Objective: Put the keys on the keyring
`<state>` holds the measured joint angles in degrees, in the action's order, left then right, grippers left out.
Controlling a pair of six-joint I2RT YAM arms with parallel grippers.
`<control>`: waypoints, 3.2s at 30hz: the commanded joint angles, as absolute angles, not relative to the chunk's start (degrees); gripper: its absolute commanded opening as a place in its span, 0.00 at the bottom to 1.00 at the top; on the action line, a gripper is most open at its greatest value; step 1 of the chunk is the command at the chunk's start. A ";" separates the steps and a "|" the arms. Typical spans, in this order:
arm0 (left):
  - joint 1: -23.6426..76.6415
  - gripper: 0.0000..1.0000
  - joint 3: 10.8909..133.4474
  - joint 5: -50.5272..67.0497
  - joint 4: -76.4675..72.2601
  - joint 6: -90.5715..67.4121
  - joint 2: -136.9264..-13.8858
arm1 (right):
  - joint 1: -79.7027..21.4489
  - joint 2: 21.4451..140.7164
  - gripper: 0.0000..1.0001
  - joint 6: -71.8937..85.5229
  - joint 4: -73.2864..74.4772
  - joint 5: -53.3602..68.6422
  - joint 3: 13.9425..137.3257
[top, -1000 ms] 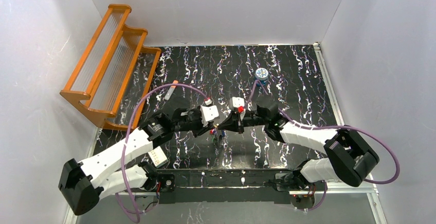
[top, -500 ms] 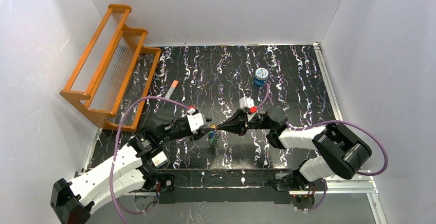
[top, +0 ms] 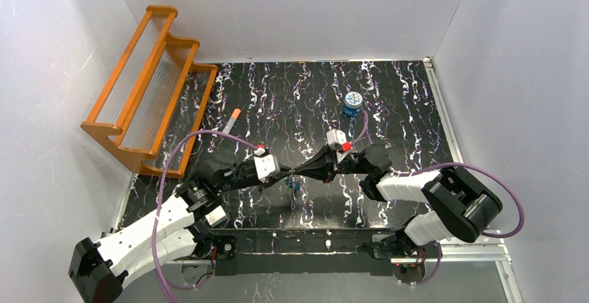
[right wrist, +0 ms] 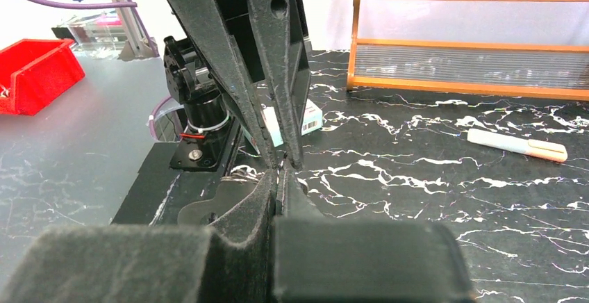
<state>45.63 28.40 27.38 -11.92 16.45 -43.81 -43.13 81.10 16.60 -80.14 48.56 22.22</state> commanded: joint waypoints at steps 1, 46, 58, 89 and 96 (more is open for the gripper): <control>45.97 0.09 27.39 28.28 -11.00 17.43 -43.76 | -43.09 80.10 0.01 17.01 -86.26 48.19 23.20; 45.97 0.09 25.40 28.21 -19.14 13.08 -45.05 | -43.12 79.74 0.01 17.67 -84.20 49.01 25.39; 45.94 0.00 31.42 24.37 -5.88 18.71 -46.90 | -42.99 73.60 0.45 8.40 -69.36 42.16 26.11; 47.27 0.00 53.33 20.54 24.69 29.62 -63.98 | -46.91 76.99 0.41 -2.96 -41.49 41.24 34.51; 47.30 0.00 52.34 20.73 23.15 29.37 -63.34 | -47.20 78.26 0.37 -2.99 -41.47 38.47 33.81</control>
<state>46.96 51.40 20.16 23.86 28.99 -64.31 -46.92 77.62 -1.98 -40.80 40.80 32.42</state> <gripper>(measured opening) 0.013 0.392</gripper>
